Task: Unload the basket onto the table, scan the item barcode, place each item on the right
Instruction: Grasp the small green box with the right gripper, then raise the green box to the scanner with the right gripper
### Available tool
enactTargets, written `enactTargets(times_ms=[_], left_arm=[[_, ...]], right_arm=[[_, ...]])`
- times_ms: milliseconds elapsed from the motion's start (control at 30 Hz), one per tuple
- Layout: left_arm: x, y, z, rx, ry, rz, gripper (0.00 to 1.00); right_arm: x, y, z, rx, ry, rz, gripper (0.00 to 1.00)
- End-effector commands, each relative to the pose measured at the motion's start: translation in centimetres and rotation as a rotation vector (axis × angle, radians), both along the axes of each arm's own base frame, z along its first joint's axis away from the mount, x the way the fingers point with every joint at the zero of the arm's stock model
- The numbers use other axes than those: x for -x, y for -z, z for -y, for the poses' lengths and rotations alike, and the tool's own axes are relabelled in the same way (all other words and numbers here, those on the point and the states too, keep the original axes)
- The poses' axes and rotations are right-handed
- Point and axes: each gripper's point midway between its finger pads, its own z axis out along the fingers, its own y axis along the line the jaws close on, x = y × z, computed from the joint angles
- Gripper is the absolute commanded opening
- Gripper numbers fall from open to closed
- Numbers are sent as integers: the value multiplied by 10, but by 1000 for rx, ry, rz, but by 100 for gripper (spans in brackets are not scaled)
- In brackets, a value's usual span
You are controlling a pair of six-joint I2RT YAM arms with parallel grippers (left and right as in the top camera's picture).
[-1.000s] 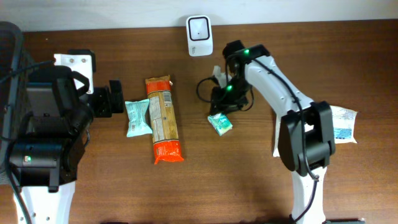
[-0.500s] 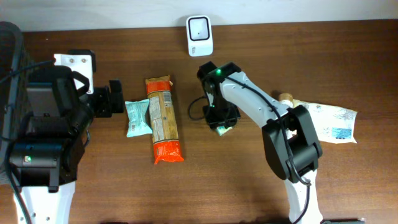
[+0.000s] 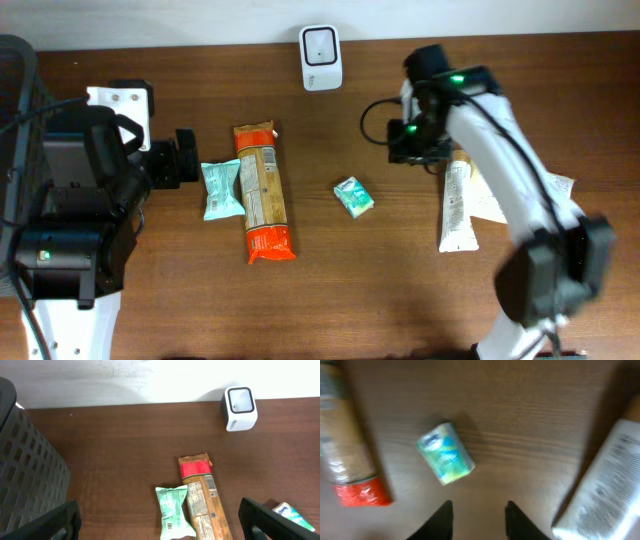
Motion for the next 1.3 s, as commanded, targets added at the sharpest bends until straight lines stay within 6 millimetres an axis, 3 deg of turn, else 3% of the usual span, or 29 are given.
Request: enactTargets(times_ms=[0,33,67,133,233,367,567,767,867,967,1067,1167,1267], left_arm=[[1,-5,-2,-14,-1,14,99],[1,-5,-2,-14,-1,14,99],[1,-5,-2,-14,-1,14,99],[1,-5,-2,-14,-1,13,99],[1,-5,-2,-14,-1,14,99],[1,-5,-2,-14,-1,14,99],[1,-5,-2,-14,-1,14,99],[1,-5,-2,-14,-1,14,99],[1,-5,-2,-14,-1,14,99],[1,-5,-2,-14,-1,14,99],[1,-5,-2,-14,-1,14,99],[1,-5,-2,-14,-1,14,99],[1,-5,-2,-14,-1,14,99]], right_arm=[[22,-45,5,-42,85,81,36],[30,-37,7,-39,102,58,36],[38,-14,4,-58,134,9,36],[33,17,-29,-256,108,-2,39],[25,60,-33,-311,240,2,67],[14,79,-35,-328,286,7,83],[25,113,-56,-300,298,-80,72],[32,148,-56,-227,324,-135,62],[30,148,-56,-216,229,-100,52],[43,150,-54,-200,218,-148,42],[50,154,-50,-182,238,-180,41],[47,166,-47,-180,291,-148,38],[35,165,-51,-207,287,-96,32]])
